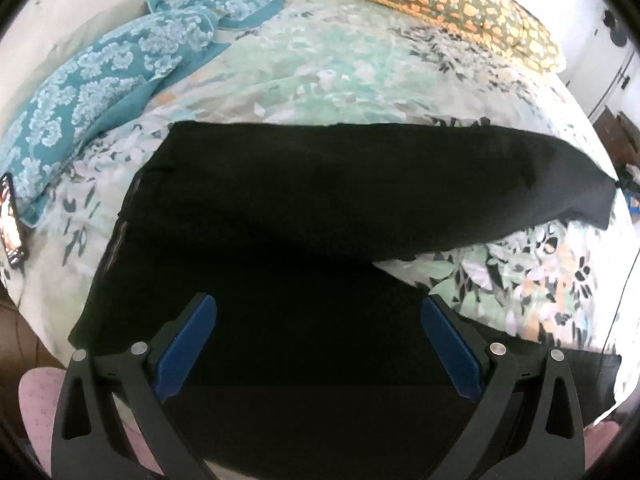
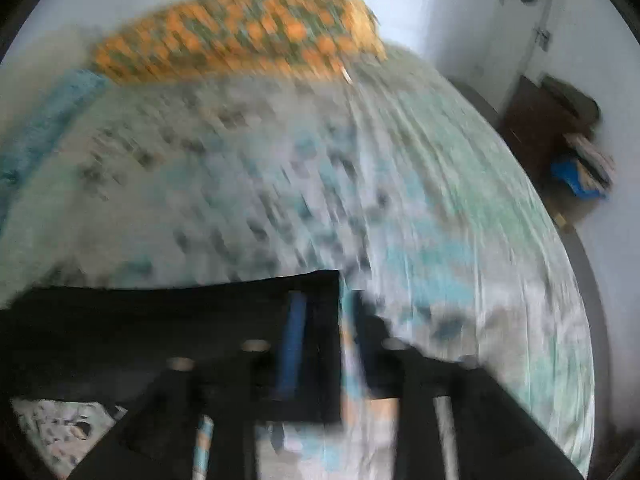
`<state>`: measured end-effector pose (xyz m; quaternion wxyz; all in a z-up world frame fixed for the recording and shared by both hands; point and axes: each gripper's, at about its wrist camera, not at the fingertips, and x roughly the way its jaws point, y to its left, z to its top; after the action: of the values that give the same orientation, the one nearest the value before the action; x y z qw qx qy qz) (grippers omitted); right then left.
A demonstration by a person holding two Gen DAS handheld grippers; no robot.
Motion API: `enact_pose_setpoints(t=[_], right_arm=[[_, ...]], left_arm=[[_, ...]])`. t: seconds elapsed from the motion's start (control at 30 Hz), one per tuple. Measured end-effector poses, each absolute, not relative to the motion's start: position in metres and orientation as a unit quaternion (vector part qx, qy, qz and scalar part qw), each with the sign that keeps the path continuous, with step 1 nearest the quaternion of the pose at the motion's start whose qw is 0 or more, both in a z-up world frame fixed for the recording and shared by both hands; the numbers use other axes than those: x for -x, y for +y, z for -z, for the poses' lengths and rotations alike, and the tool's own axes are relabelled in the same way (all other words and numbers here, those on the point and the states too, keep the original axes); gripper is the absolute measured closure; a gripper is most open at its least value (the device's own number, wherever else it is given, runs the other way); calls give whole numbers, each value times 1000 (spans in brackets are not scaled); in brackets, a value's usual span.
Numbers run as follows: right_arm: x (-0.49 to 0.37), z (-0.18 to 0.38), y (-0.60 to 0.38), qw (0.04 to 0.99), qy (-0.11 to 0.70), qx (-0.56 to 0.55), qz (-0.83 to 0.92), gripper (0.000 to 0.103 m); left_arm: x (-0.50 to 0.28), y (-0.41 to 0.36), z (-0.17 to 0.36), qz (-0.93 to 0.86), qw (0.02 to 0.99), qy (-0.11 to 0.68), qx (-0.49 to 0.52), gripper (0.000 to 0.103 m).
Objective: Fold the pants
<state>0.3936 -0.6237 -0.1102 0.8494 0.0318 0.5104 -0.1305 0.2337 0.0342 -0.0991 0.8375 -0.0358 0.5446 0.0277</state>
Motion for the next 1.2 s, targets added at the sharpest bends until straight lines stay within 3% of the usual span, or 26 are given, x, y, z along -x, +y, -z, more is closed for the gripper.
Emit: enact_pose_setpoints(t=[0.13,0.33,0.57,0.73,0.8,0.83,0.87,0.9,0.93,1.03,1.2], right_arm=[[-366,114,-594,859,497,-37,121,37],[-315,107,-520,869,488,-81,11,23],[-222,111,-434,857,494,-131,-64,21],[-170,127,-391,846,501,-172,-64,21],[-158,129,-381,840,503,-192,-66,21],[-153,128,-377,840,503,-194,-68,21],[-149,126,-372,841,502,-189,-69,21],[-147,123,-368,843,501,-179,-74,21],[-147,120,-366,847,499,-165,-76,21],[-155,108,-373,857,487,-148,-72,21],[-193,108,-436,862,465,-201,-29,21]], left_arm=[[-258,51,106,-38,842,539,13,1],[-363,79,119,-39,851,521,-50,1],[-447,107,170,45,780,620,75,1],[-458,36,219,12,747,662,-62,0],[-458,16,230,-10,762,637,-117,0],[-457,14,227,-16,780,616,-110,17],[-456,14,222,-12,791,605,-85,51],[-455,12,217,-24,799,596,-77,63],[-454,8,214,-29,800,593,-83,87],[-452,12,207,-42,814,574,-83,94],[-473,54,199,-140,824,549,2,93]])
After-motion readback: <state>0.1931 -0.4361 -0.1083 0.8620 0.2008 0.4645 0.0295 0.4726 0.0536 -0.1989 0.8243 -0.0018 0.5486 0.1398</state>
